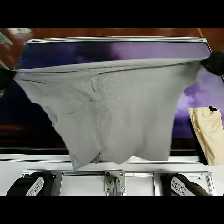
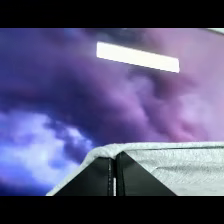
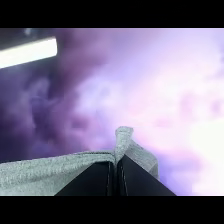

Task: Fold the shirts.

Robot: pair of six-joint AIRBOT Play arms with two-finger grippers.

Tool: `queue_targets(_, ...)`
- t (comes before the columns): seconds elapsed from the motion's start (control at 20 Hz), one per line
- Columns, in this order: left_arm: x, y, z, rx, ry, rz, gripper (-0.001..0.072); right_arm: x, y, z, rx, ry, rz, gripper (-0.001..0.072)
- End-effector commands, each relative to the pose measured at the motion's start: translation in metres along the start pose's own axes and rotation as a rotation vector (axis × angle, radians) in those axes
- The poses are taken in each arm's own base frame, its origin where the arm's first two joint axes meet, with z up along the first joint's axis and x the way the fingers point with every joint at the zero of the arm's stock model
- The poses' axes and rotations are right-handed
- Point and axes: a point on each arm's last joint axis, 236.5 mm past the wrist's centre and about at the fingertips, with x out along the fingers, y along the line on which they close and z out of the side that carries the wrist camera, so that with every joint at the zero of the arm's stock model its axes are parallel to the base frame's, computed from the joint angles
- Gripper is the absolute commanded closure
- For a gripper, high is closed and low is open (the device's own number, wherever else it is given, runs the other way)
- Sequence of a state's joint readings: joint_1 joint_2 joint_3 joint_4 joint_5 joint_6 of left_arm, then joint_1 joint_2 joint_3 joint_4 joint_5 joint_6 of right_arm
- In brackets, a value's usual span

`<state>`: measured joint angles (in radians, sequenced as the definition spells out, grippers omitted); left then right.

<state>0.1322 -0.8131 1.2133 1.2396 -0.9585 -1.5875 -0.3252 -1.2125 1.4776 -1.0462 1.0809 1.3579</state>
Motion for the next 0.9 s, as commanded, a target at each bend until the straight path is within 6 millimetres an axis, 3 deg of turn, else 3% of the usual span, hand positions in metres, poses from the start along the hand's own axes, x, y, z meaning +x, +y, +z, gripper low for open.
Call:
queue_targets(0.0, 0.088, 0.044, -0.017, -0.06, 0.024, 0.071, 0.0674, 0.125, -0.015, -0.035, 0.149, 0.107, 0.012, 0.0649)
queue_targets(0.1, 0.116, 0.055, -0.027, -0.071, 0.05, 0.086, 0.0673, 0.169, -0.003, -0.051, 0.167, 0.118, 0.023, 0.0649)
queue_targets(0.25, 0.151, 0.069, -0.081, -0.098, 0.242, 0.106, 0.0673, 0.212, 0.02, -0.094, 0.055, 0.209, 0.013, 0.0649)
queue_targets(0.35, 0.165, 0.075, -0.124, -0.133, 0.392, 0.111, 0.0673, 0.223, 0.031, -0.113, -0.002, 0.252, 0.007, 0.0649)
queue_targets(0.4, 0.169, 0.076, -0.141, -0.153, 0.455, 0.108, 0.0673, 0.224, 0.036, -0.115, -0.016, 0.255, 0.011, 0.0649)
queue_targets(0.45, 0.171, 0.076, -0.152, -0.17, 0.497, 0.103, 0.0672, 0.223, 0.038, -0.109, -0.013, 0.235, 0.012, 0.0601)
queue_targets(0.5, 0.17, 0.075, -0.16, -0.19, 0.529, 0.097, 0.065, 0.219, 0.039, -0.104, 0.014, 0.225, 0.015, 0.0361)
queue_targets(0.55, 0.166, 0.076, -0.163, -0.202, 0.555, 0.096, 0.0495, 0.208, 0.038, -0.098, 0.026, 0.221, 0.016, 0.0094)
queue_targets(0.6, 0.156, 0.081, -0.164, -0.214, 0.592, 0.102, 0.027, 0.194, 0.033, -0.091, 0.014, 0.223, 0.008, 0.0082)
queue_targets(0.65, 0.144, 0.09, -0.164, -0.223, 0.638, 0.108, 0.0154, 0.174, 0.022, -0.086, -0.012, 0.239, -0.014, 0.0082)
queue_targets(0.75, 0.108, 0.112, -0.176, -0.242, 0.762, 0.112, 0.0154, 0.126, -0.023, -0.096, -0.07, 0.351, -0.129, 0.0082)
queue_targets(0.85, 0.068, 0.131, -0.203, -0.281, 0.897, 0.1, 0.0154, 0.074, -0.076, -0.129, -0.047, 0.547, -0.252, 0.0084)
